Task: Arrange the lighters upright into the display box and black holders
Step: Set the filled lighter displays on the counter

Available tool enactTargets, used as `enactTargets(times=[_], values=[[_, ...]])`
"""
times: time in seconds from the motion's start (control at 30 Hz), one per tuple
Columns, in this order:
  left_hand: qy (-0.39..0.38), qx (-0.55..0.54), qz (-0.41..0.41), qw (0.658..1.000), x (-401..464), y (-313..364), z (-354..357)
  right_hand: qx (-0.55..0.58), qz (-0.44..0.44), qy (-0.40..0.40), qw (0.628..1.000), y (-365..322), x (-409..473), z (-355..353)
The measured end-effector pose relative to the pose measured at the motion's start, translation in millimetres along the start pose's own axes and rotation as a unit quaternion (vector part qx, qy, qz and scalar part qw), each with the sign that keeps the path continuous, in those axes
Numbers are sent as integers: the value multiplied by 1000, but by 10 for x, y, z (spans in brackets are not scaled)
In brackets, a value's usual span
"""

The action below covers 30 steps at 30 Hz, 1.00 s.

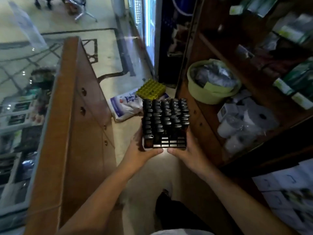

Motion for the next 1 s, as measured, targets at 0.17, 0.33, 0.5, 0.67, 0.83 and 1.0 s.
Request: enactTargets(times=[0.17, 0.33, 0.5, 0.67, 0.83, 1.0], values=[[-35, 11, 6, 999, 1048, 68, 188, -53, 63, 15, 996, 393, 838, -298], [-70, 34, 20, 997, 2048, 203, 395, 9, 76, 47, 996, 454, 1607, -668], [-128, 46, 50, 989, 2927, 276, 608, -11, 59, 110, 992, 577, 2304, -1010], [-203, 52, 71, 975, 3925, 463, 753, -15, 120, 145, 982, 914, 3069, -1187], [-264, 66, 54, 961, 4992, 434, 893, 11, 174, 195, 965, 1137, 3809, -1280], [-343, 69, 46, 936, 5876, 407, 1098, 128, 232, 228, 937, 1220, 4391, -1416]])
Point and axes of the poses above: each hand's wrist, its own x-axis towards the middle knuckle, its own z-axis out of the palm, y = z × x, the point moved 2 cm from there along x, towards the middle knuckle, and after that the axes turned 9 degrees about -x, right-handed, at the moved point
